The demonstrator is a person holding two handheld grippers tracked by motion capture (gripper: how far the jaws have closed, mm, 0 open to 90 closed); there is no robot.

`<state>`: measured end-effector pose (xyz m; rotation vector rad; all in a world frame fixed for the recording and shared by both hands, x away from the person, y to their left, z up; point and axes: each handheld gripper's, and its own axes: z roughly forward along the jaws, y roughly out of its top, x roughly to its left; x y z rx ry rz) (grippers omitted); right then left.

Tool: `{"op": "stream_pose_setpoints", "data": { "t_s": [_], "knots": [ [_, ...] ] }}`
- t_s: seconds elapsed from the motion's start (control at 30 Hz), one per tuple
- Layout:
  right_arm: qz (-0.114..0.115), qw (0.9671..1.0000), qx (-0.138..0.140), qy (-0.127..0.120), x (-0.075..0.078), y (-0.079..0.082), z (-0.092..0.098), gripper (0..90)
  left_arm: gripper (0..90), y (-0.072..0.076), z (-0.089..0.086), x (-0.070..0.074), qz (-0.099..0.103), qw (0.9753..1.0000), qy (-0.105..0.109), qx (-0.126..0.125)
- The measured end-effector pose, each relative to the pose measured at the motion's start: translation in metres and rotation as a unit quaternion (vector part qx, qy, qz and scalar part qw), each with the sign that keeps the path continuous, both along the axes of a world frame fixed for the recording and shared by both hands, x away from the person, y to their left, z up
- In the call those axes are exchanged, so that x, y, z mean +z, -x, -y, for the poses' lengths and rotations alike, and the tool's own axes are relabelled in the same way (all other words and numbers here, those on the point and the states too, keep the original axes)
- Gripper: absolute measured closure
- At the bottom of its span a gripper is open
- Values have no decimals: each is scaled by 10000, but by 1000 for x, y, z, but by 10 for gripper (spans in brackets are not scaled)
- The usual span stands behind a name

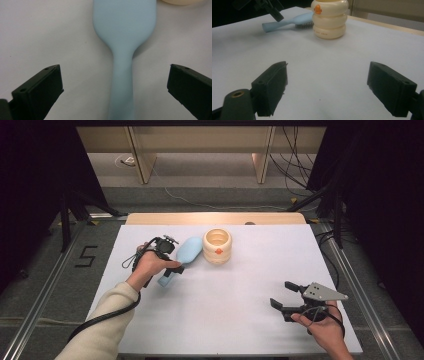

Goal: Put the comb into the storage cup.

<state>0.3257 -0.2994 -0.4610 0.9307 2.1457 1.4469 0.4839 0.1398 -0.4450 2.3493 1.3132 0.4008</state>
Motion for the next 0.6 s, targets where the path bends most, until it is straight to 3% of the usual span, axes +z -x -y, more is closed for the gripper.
{"op": "stream_pose_setpoints", "data": {
  "t_s": [0.6],
  "knots": [
    [-4, 10000, 6, 4, 0, 0, 0, 174, 9, -11, 9, -1, -211, 9997, -86, -102]
  ]
}}
